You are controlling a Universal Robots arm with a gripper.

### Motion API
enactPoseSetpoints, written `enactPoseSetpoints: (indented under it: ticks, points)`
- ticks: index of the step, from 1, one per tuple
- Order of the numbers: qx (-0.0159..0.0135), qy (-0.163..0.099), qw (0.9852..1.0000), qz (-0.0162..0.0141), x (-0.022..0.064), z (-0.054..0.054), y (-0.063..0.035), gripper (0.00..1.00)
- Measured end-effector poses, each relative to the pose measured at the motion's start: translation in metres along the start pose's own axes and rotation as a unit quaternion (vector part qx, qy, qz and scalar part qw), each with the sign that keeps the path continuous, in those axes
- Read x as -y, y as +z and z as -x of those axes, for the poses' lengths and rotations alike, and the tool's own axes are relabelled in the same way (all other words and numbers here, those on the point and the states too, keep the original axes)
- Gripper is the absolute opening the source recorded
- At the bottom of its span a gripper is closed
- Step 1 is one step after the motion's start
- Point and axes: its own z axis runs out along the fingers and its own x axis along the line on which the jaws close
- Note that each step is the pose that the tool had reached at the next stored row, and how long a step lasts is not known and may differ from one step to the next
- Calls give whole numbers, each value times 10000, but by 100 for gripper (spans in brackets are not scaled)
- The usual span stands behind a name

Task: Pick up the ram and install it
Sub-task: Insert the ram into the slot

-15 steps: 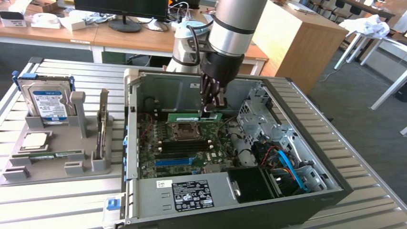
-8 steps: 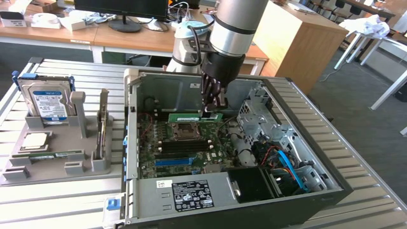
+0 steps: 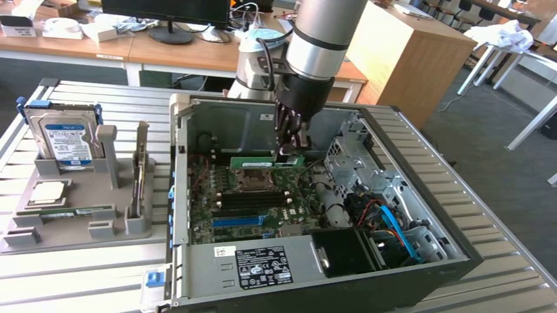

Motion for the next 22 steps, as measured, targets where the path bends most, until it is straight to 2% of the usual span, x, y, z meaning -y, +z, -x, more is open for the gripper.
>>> enactPoseSetpoints:
  ticks: [22]
  points:
    - [0, 0, 10000, 0, 4, -6, 219, 12]
